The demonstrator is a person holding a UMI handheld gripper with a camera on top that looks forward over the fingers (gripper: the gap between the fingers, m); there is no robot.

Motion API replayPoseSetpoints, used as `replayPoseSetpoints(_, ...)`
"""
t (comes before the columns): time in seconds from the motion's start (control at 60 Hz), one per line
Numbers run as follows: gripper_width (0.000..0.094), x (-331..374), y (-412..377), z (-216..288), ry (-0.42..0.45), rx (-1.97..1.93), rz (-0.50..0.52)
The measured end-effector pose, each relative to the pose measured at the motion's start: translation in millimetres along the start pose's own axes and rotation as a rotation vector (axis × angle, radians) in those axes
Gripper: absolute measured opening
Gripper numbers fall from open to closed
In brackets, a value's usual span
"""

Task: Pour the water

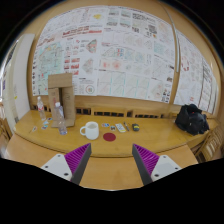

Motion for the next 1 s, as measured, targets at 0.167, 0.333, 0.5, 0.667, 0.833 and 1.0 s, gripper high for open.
replayPoseSetpoints(0.167,0.0847,-10.8,-18.5,-26.7,-0.04,0.018,-0.006)
replayPoseSetpoints(0.333,0.0848,-18.7,-69.8,-71.3,-0.09,0.044,0.012)
replayPoseSetpoints(0.5,0.0849,-32.8,-165.5,-91.9,-0.116,0.042,0.1)
replayPoseSetpoints(0.667,0.0851,-83.8,-279.2,-63.5,-0.049,0.025,0.179)
replayPoseSetpoints(0.833,0.0847,-166.9,-362.4,-11.1,0.066,-0.008,0.182)
replayPoseSetpoints(1.0,0.084,-251.2,-398.3,23.7,0.12,-0.015,0.13)
Point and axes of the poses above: the point between the fingertips, and its own axes, seen from behind it with the camera up: y to the right, z up, x backward, against the way the camera looks, the point moved 7 cm from there along x, backward, against the way the camera looks, and after that the axes turned 11 degrees about -z, right-handed, at the moved point
